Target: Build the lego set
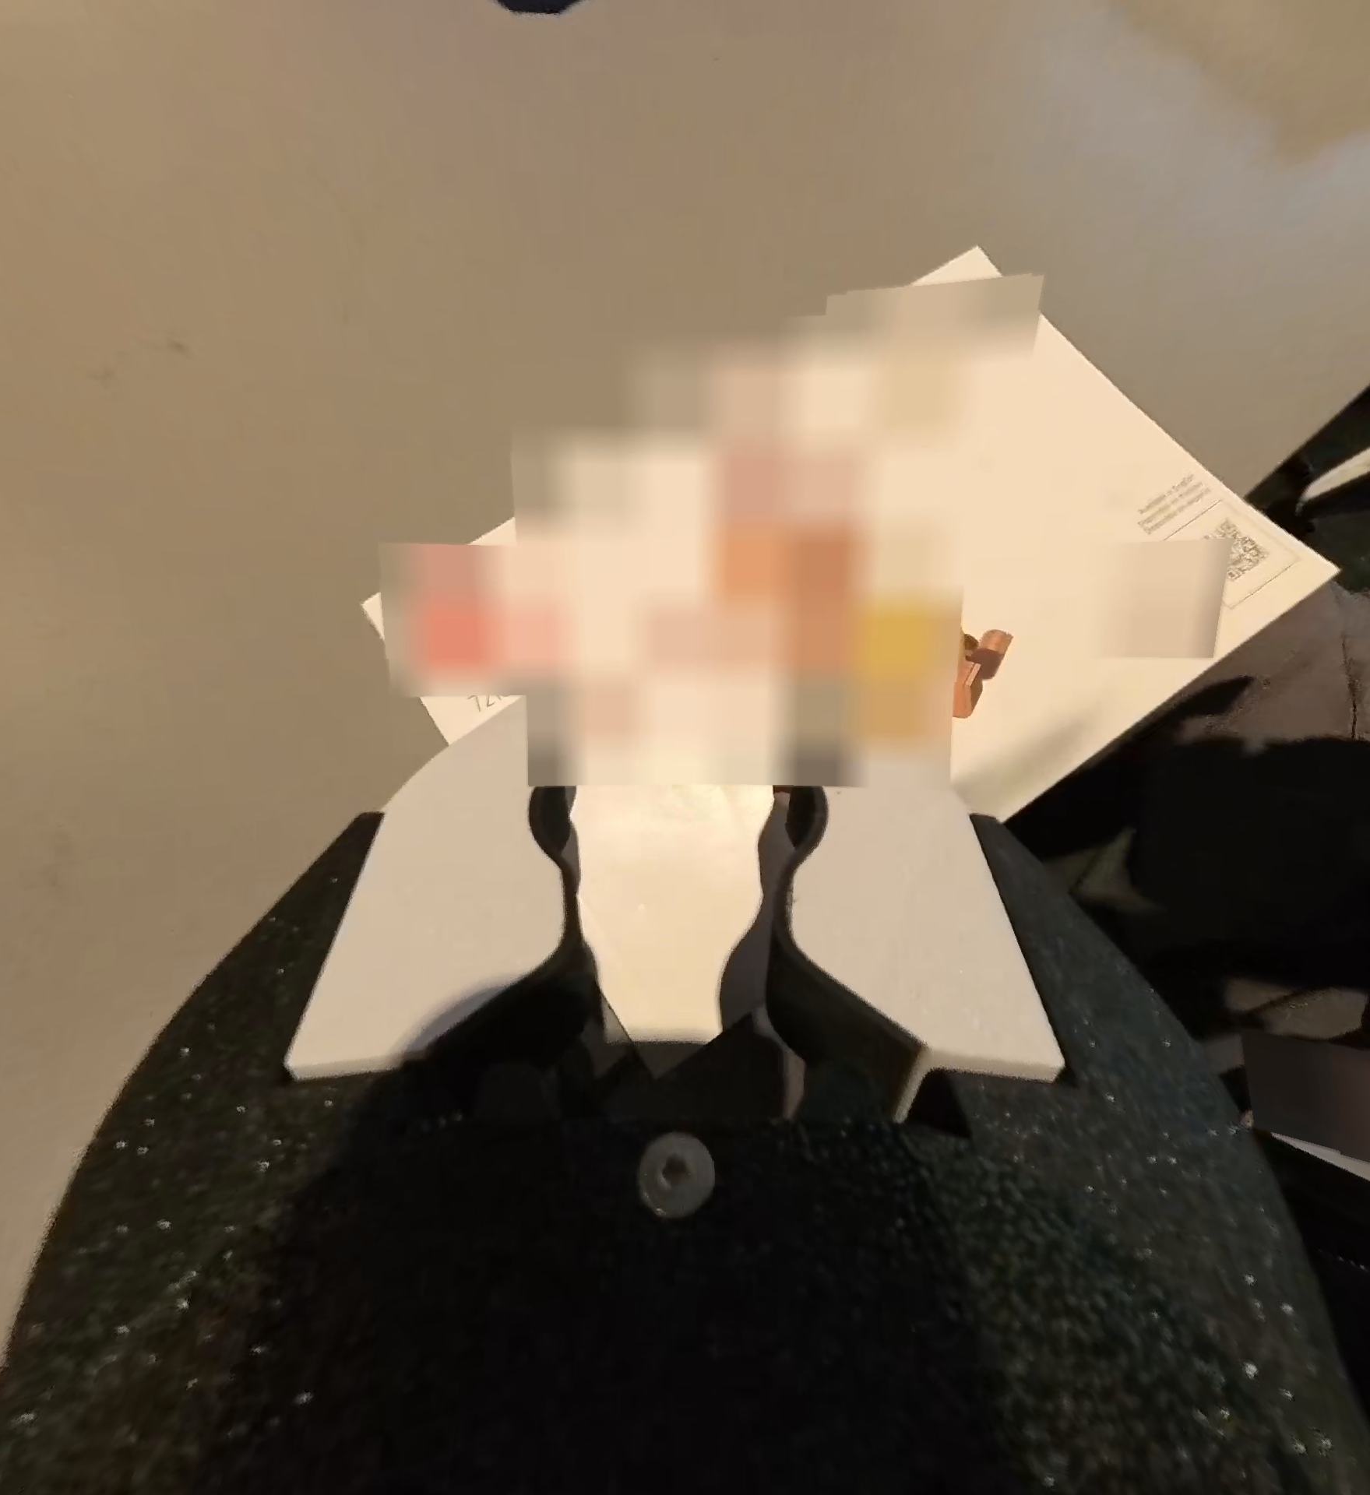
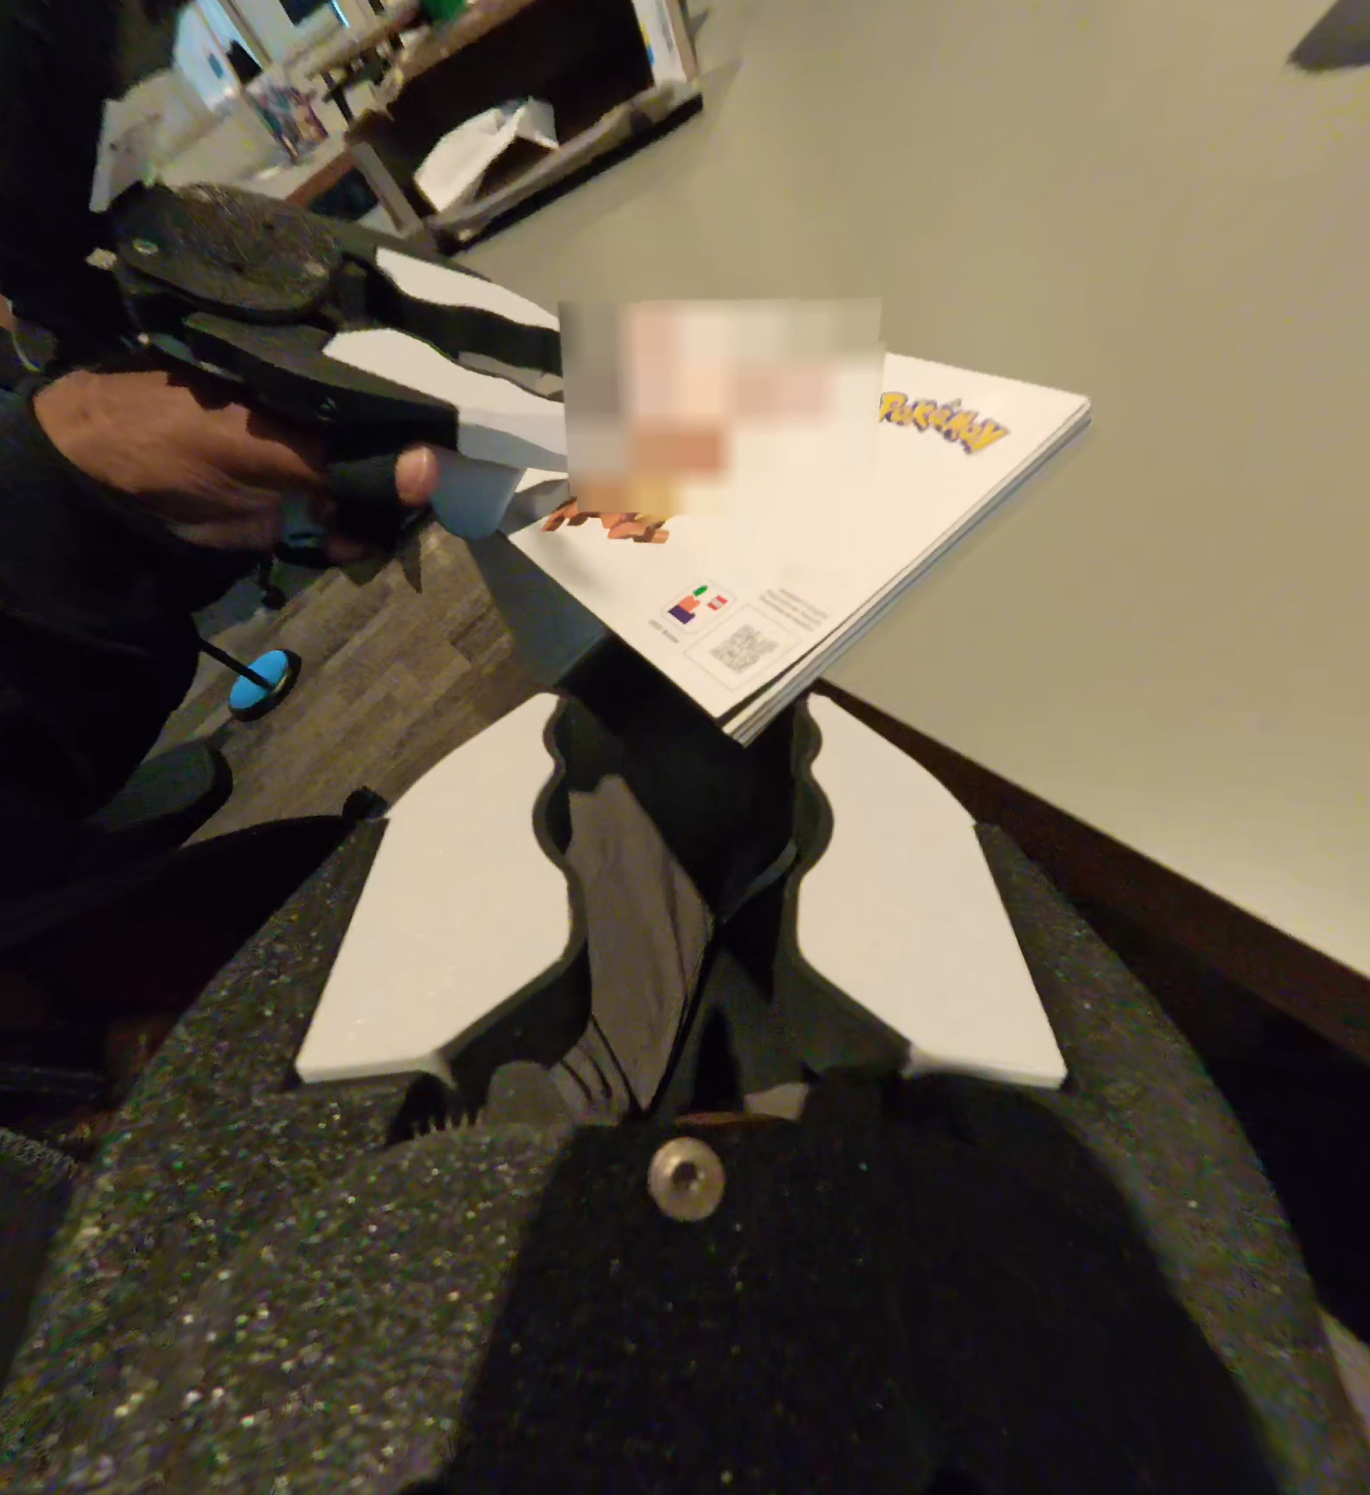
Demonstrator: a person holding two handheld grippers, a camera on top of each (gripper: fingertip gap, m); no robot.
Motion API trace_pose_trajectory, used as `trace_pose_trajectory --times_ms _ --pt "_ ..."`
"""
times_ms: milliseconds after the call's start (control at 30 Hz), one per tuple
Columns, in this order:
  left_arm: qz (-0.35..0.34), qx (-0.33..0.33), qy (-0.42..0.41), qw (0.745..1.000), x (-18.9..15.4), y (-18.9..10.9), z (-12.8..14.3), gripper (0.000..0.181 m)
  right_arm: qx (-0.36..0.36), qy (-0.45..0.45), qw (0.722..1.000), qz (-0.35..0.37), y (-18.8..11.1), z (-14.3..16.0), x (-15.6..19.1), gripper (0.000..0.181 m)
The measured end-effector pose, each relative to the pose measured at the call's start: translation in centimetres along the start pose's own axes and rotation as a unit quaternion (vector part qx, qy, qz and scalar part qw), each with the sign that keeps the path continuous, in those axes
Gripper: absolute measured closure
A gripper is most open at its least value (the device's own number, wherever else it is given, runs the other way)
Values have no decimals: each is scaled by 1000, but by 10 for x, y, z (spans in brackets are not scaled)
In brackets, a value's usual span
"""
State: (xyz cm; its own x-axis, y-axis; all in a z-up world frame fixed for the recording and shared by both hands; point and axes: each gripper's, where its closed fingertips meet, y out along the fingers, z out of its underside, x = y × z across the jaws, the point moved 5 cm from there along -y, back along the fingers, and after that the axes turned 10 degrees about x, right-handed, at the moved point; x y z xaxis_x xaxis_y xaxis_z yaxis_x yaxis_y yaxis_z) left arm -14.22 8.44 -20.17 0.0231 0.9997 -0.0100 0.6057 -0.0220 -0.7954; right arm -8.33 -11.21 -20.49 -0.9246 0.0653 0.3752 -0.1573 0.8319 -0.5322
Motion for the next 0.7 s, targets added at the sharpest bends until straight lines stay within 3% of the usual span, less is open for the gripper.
trace_pose_trajectory --times_ms 367,567,700 --pt "28 0 33 999 -7 -7 8 129 57 111 990 -64 8 24 -2 121" --pt "36 -3 41 998 -7 -8 10 128 -5 206 961 -187 12 13 3 122" --pt "39 -6 44 998 -7 -8 11 128 -21 255 939 -229 13 9 -1 126"
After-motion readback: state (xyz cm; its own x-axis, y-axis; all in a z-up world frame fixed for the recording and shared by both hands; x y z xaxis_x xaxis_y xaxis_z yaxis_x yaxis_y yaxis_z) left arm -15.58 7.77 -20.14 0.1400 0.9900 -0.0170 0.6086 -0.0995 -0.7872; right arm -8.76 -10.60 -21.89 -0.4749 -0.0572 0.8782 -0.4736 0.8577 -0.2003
